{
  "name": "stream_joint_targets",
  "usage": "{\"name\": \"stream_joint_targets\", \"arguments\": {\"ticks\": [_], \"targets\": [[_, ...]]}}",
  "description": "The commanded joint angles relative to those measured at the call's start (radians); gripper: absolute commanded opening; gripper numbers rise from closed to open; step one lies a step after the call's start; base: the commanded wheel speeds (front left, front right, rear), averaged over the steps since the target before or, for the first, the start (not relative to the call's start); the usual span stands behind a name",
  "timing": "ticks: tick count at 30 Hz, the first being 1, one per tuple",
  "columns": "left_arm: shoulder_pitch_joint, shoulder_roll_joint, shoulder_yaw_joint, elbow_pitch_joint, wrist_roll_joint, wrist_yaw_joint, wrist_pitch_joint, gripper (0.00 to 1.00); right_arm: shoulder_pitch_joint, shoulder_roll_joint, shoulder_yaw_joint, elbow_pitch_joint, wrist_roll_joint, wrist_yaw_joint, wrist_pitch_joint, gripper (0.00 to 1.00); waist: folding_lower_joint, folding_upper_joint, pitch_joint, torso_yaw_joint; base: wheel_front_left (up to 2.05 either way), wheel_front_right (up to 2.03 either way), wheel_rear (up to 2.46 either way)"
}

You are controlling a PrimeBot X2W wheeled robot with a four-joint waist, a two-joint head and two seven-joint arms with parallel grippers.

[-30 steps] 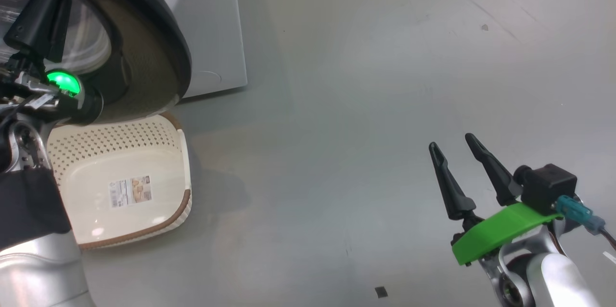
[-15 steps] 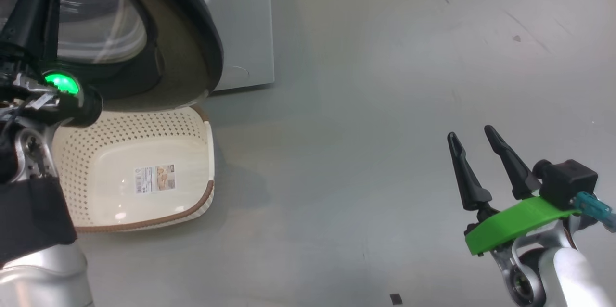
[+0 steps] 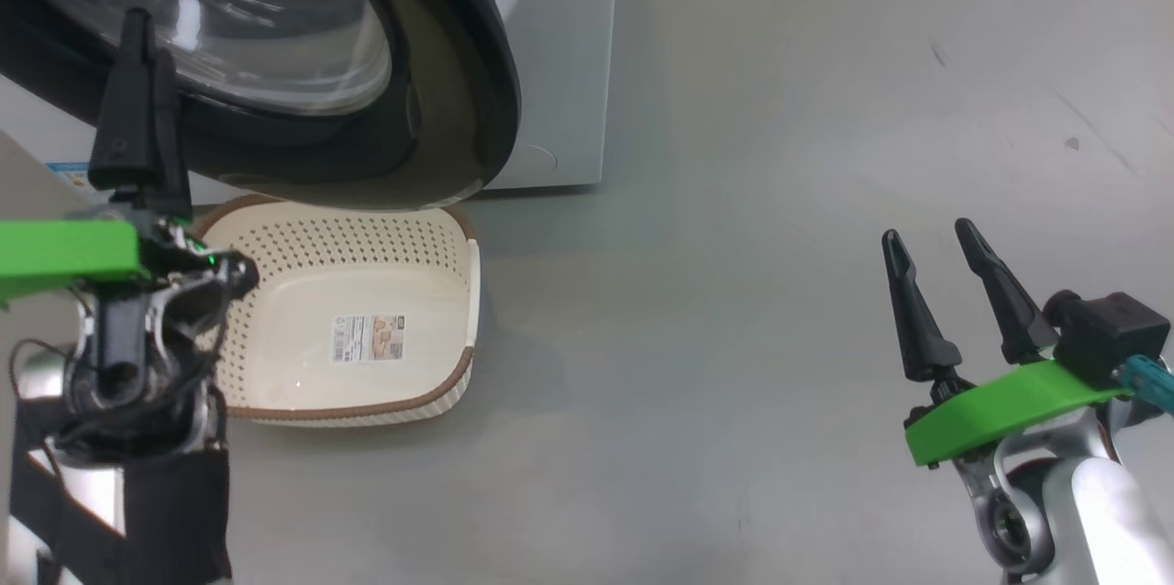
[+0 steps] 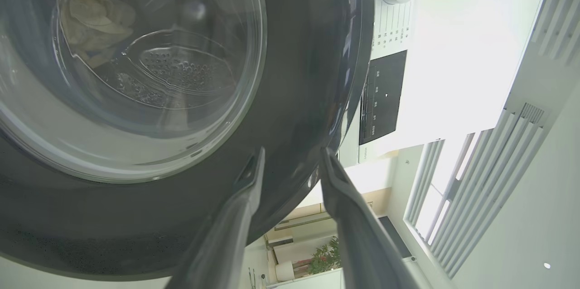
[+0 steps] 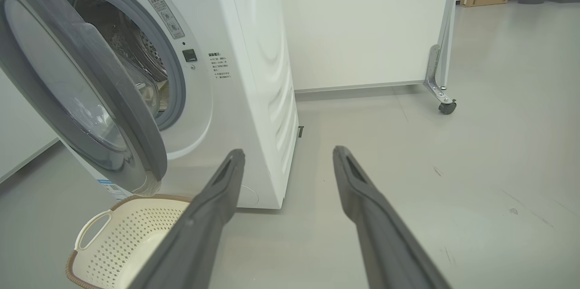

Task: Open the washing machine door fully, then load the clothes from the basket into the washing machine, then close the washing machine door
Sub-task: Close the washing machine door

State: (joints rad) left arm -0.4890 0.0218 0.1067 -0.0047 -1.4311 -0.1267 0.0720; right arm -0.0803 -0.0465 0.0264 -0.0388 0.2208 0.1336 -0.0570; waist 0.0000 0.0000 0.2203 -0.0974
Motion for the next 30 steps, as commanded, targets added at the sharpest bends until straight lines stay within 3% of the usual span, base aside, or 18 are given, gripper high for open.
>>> {"name": "stream_joint_targets", "arguments": {"ticks": [1, 8, 13, 18, 23, 30], "targets": [[-0.001, 0.032, 0.017, -0.041, 0.027, -0.004, -0.014, 1.0, -0.031, -0.004, 0.013, -0.031, -0.006, -0.003, -0.007, 1.0, 0.0, 0.0, -0.012, 0.01, 0.0, 0.0, 0.0], [0.125, 0.057, -0.066, 0.017, 0.259, -0.004, -0.238, 1.0, -0.014, -0.004, -0.009, -0.03, -0.03, -0.003, 0.003, 1.0, 0.0, 0.0, -0.06, 0.033, 0.0, 0.0, 0.0], [0.188, 0.081, -0.11, 0.034, 0.457, 0.002, -0.312, 1.0, 0.007, -0.004, -0.014, -0.036, -0.044, -0.003, 0.016, 1.0, 0.0, 0.0, -0.094, 0.047, 0.0, 0.0, 0.0], [0.264, 0.115, -0.158, -0.001, 0.725, 0.089, -0.328, 1.0, 0.029, -0.004, -0.015, -0.046, -0.058, -0.003, 0.032, 1.0, 0.0, 0.0, -0.123, 0.053, 0.0, 0.0, 0.0], [0.339, 0.158, -0.23, -0.047, 0.922, 0.184, -0.318, 1.0, 0.05, -0.004, -0.02, -0.062, -0.077, -0.003, 0.049, 1.0, 0.0, 0.0, -0.139, 0.063, 0.0, 0.0, 0.0], [0.409, 0.202, -0.282, -0.123, 1.063, 0.276, -0.257, 1.0, 0.067, -0.004, -0.016, -0.083, -0.095, -0.003, 0.065, 1.0, 0.0, 0.0, -0.149, 0.077, 0.0, 0.0, 0.0]]}}
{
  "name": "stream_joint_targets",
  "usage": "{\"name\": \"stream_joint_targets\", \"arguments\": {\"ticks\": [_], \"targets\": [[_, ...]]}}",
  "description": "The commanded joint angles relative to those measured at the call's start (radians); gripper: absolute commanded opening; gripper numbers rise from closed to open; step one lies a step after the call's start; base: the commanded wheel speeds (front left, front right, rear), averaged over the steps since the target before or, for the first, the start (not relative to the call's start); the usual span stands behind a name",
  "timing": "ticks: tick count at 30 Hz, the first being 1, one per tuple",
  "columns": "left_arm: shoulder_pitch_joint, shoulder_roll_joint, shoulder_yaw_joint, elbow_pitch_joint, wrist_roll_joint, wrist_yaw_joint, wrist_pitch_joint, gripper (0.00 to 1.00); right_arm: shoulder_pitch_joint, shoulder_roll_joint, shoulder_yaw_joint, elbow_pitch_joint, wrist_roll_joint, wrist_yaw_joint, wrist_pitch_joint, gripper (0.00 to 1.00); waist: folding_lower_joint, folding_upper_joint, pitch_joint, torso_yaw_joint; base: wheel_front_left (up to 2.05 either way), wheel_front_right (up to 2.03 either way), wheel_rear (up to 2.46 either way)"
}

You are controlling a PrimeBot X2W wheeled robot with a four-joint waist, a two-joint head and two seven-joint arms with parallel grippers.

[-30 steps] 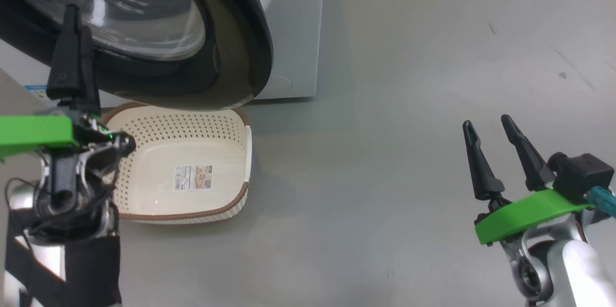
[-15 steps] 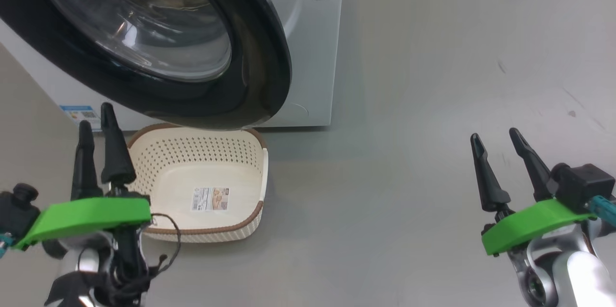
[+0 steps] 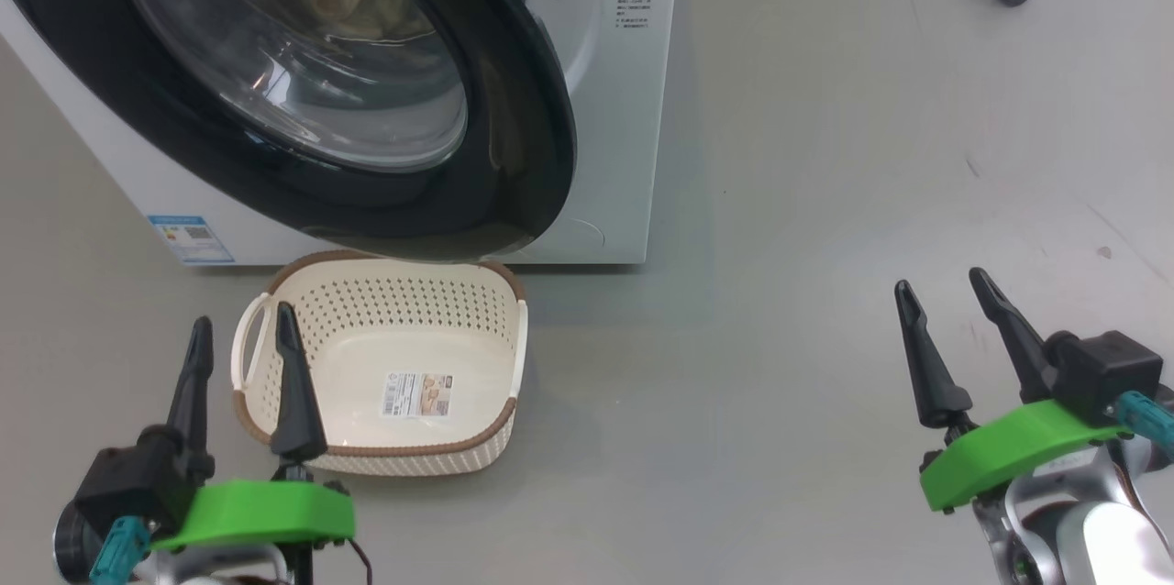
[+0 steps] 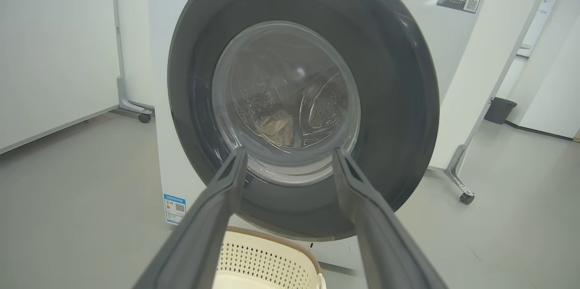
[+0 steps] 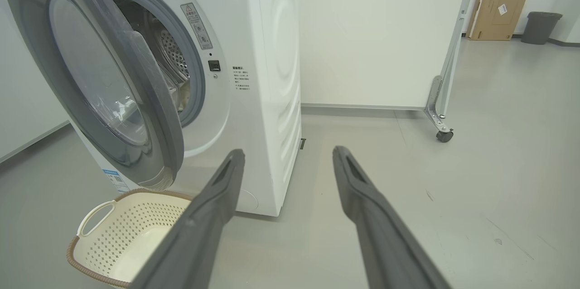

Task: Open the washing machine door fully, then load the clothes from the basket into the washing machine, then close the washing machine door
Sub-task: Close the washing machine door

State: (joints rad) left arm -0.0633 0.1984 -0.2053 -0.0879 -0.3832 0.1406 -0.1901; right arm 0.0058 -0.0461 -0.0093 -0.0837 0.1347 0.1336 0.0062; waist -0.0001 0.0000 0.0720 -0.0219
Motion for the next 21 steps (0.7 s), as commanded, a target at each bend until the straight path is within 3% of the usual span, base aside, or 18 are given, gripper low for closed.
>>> {"name": "stream_joint_targets", "arguments": {"ticks": [1, 10, 21], "targets": [[-0.007, 0.027, 0.027, -0.047, 0.021, 0.016, 0.013, 1.0, -0.018, -0.004, 0.021, -0.041, -0.01, -0.003, 0.003, 1.0, 0.0001, 0.0, -0.001, 0.001, 0.0, 0.0, 0.0], [0.056, 0.041, 0.019, -0.09, 0.053, 0.061, 0.046, 1.0, 0.003, -0.004, 0.021, -0.064, -0.024, -0.003, 0.013, 1.0, 0.0001, 0.0, -0.006, 0.009, 0.0, 0.0, 0.0], [0.066, 0.053, 0.01, -0.109, 0.065, 0.075, 0.068, 1.0, 0.011, -0.004, 0.021, -0.063, -0.013, -0.003, 0.01, 1.0, 0.0001, 0.0, -0.004, 0.009, 0.0, 0.0, 0.0]]}}
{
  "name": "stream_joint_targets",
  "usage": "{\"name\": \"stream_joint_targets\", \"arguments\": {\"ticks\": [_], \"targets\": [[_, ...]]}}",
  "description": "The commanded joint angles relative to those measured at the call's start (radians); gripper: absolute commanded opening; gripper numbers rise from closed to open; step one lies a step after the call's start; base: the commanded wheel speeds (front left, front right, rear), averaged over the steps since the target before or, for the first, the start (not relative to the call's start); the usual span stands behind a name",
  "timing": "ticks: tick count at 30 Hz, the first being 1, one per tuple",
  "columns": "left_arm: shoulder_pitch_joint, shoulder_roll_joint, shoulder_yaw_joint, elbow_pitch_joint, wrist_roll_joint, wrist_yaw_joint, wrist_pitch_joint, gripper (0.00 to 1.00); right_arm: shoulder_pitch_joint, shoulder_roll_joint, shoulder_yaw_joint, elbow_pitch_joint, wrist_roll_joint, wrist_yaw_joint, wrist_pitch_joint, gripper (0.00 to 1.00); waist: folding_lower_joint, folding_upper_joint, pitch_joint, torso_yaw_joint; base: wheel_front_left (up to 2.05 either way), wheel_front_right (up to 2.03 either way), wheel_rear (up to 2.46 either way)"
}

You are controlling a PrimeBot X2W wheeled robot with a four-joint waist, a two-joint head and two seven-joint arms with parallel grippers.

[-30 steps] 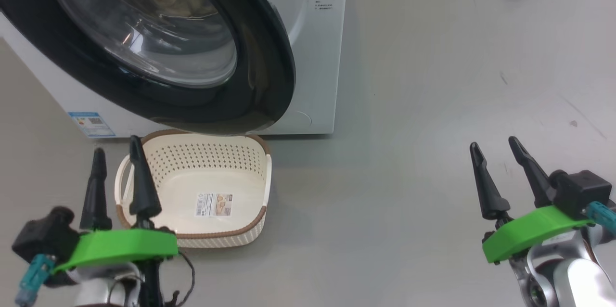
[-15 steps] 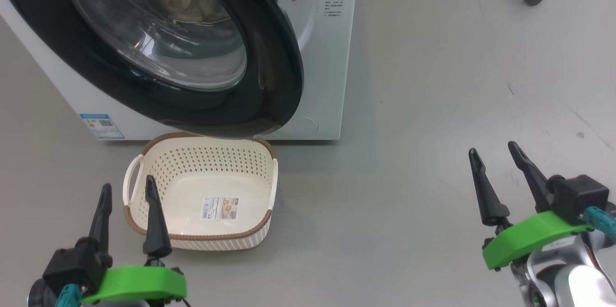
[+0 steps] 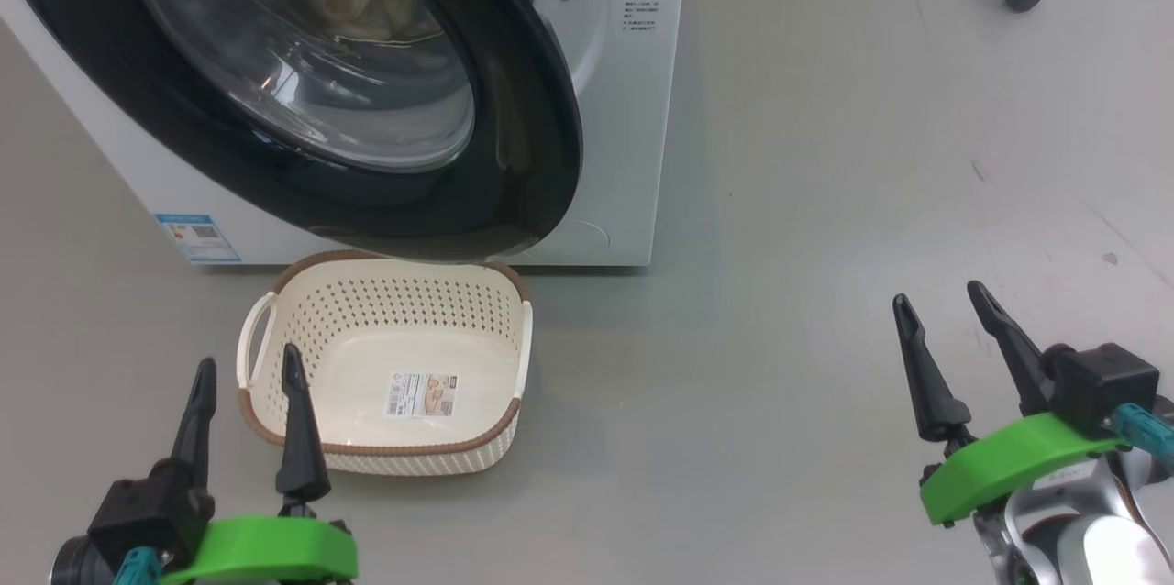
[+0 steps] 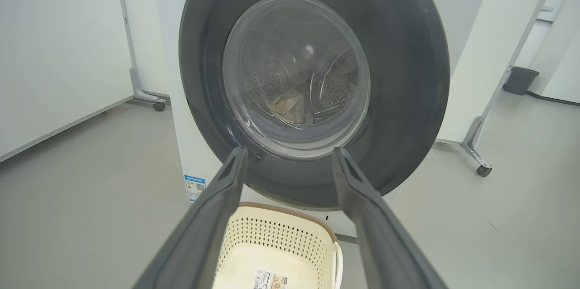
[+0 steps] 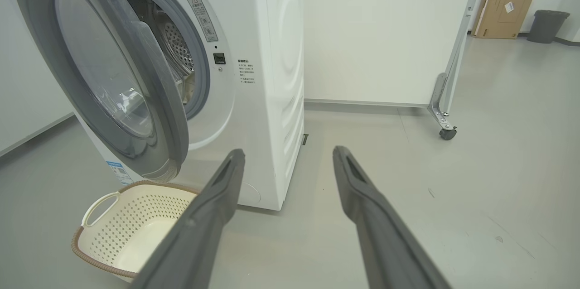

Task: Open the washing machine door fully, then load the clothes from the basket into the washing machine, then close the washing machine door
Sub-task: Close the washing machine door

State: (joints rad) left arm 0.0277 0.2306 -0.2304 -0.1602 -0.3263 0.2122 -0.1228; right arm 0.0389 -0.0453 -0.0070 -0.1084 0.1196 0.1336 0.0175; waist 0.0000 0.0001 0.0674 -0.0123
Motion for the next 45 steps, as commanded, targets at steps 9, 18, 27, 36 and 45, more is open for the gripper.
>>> {"name": "stream_joint_targets", "arguments": {"ticks": [9, 18, 27, 36, 45], "targets": [[-0.028, 0.022, 0.028, -0.042, 0.006, 0.007, 0.006, 1.0, -0.022, -0.005, 0.023, -0.035, 0.01, -0.003, -0.004, 1.0, 0.0, -0.0001, 0.002, -0.002, 0.0, 0.0, 0.0], [-0.034, 0.022, 0.02, -0.04, 0.004, 0.009, 0.004, 1.0, -0.027, -0.005, 0.023, -0.038, 0.017, -0.003, -0.003, 0.66, 0.0, -0.0001, 0.007, -0.005, 0.0, 0.0, 0.0], [-0.052, 0.014, 0.001, -0.034, 0.004, 0.007, -0.005, 1.0, -0.06, -0.005, 0.027, -0.018, 0.034, -0.003, -0.009, 0.0, 0.0, -0.0001, 0.03, 0.011, 0.0, 0.0, 0.0], [-0.082, 0.004, -0.023, -0.006, 0.0, -0.009, -0.019, 1.0, -0.18, -0.005, 0.037, 0.095, 0.038, -0.003, -0.037, 0.0, 0.0, -0.0001, 0.044, 0.071, 0.0, 0.0, 0.0], [-0.101, -0.015, -0.062, 0.029, -0.006, -0.03, -0.03, 1.0, -0.311, -0.005, 0.031, 0.237, 0.035, -0.003, -0.089, 0.0, 0.0, -0.0001, 0.04, 0.181, 0.0, 0.0, 0.0]]}}
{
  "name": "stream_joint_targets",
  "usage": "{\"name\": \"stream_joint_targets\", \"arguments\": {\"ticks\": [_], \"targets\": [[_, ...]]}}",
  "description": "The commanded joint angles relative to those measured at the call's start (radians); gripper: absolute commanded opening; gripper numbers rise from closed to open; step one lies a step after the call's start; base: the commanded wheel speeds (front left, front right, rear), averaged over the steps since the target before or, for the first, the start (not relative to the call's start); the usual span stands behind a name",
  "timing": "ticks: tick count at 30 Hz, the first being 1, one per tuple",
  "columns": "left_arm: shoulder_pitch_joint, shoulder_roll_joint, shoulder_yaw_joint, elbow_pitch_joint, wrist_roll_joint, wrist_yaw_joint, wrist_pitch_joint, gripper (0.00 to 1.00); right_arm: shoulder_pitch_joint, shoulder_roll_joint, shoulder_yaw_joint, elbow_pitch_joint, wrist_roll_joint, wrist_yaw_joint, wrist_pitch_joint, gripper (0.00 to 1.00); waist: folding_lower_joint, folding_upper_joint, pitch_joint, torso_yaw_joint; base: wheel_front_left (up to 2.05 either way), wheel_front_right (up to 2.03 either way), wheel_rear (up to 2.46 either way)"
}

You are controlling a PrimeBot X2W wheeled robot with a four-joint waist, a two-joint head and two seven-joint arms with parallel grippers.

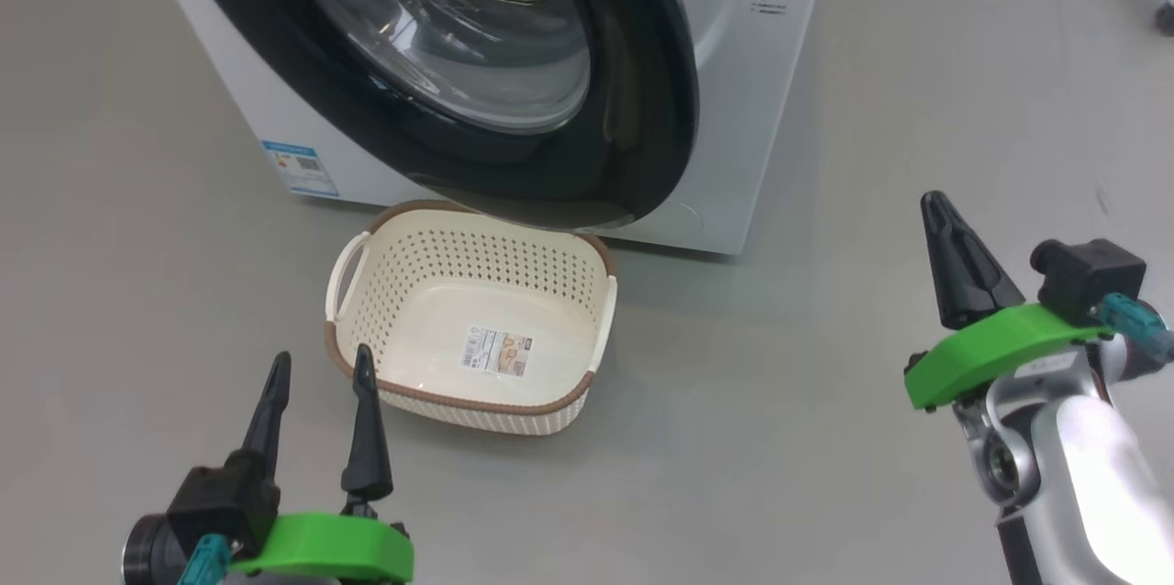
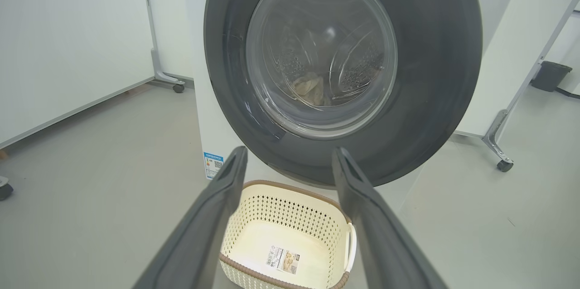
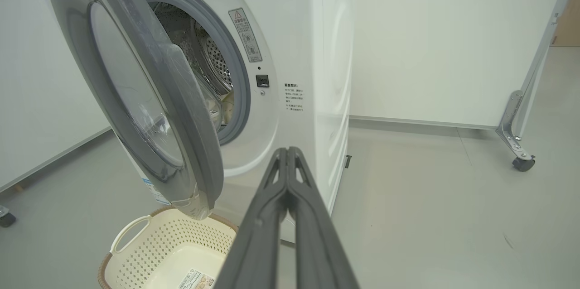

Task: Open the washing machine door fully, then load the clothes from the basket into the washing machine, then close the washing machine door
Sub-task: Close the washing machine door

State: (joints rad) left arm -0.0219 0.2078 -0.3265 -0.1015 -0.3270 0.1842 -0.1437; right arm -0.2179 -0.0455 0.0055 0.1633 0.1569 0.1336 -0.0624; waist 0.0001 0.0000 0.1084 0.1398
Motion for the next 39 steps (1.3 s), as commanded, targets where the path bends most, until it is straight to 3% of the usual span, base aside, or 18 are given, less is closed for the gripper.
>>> {"name": "stream_joint_targets", "arguments": {"ticks": [1, 11, 19, 39], "targets": [[-0.053, 0.006, 0.03, -0.024, -0.006, -0.004, -0.011, 1.0, -0.07, -0.005, 0.017, -0.026, -0.004, -0.003, -0.018, 0.0, -0.0001, 0.0, -0.004, 0.043, 0.0, 0.0, 0.0], [-0.063, 0.011, 0.016, 0.001, -0.014, -0.022, -0.025, 1.0, -0.205, -0.005, 0.048, -0.066, -0.02, -0.003, -0.054, 0.0, -0.0001, 0.0, -0.015, 0.151, 0.0, 0.0, 0.0], [-0.078, 0.002, -0.006, 0.008, -0.011, -0.027, -0.031, 1.0, -0.257, -0.005, 0.141, -0.091, -0.024, -0.003, -0.002, 0.0, -0.0001, 0.0, -0.019, 0.227, 0.0, 0.0, 0.0], [-0.137, -0.04, -0.058, 0.053, -0.014, -0.052, -0.068, 1.0, -0.434, -0.032, 0.135, 0.281, -0.031, -0.003, -0.001, 0.0, -0.0001, 0.0, 0.027, 0.327, 0.0, 0.0, 0.0]]}}
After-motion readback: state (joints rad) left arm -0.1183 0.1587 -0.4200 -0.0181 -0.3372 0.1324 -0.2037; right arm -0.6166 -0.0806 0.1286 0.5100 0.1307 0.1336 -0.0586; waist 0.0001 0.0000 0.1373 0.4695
